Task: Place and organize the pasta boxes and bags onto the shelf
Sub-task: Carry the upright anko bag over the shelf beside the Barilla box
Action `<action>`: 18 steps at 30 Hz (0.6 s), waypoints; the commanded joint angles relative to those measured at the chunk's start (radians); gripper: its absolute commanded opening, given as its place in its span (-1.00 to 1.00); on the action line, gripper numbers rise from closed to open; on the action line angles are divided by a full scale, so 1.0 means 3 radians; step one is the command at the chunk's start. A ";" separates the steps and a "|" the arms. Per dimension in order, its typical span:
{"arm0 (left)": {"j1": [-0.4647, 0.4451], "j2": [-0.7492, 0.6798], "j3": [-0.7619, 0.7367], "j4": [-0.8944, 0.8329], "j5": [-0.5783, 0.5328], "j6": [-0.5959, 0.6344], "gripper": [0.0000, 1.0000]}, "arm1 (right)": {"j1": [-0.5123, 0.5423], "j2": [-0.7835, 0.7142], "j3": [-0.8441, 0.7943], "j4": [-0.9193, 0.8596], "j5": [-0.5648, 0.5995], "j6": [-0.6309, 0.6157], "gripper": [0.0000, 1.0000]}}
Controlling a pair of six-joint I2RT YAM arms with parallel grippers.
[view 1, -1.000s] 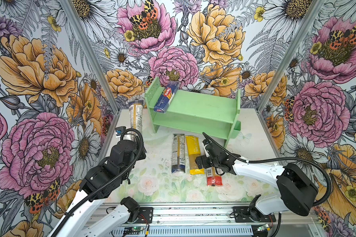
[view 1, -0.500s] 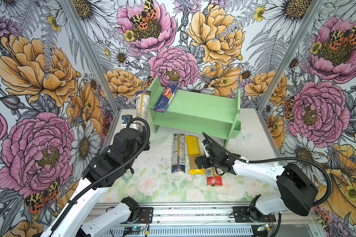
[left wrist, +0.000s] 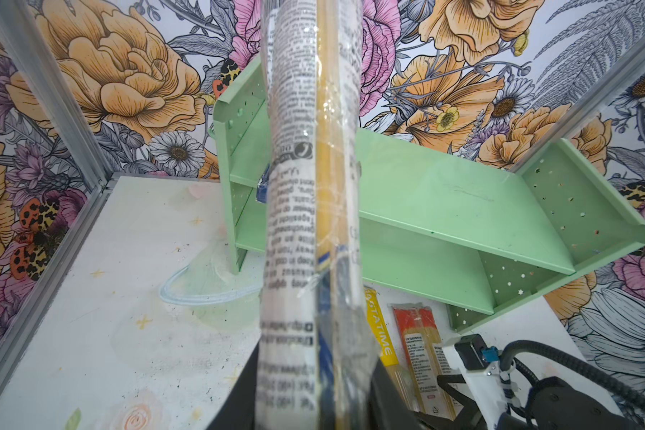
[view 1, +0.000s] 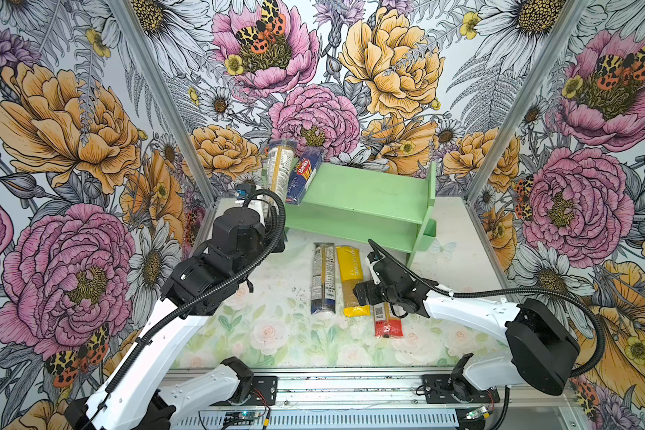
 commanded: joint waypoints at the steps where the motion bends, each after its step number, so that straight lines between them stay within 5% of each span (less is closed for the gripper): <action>1: -0.0051 0.0061 0.0302 0.0679 0.0064 0.0167 -1.00 | 0.0020 -0.0052 -0.0003 0.0014 -0.0008 -0.0013 0.99; 18: -0.0172 0.0875 0.1028 0.1062 0.0470 0.0353 -1.00 | 0.0042 0.0017 -0.0038 0.0011 -0.0037 0.0041 0.99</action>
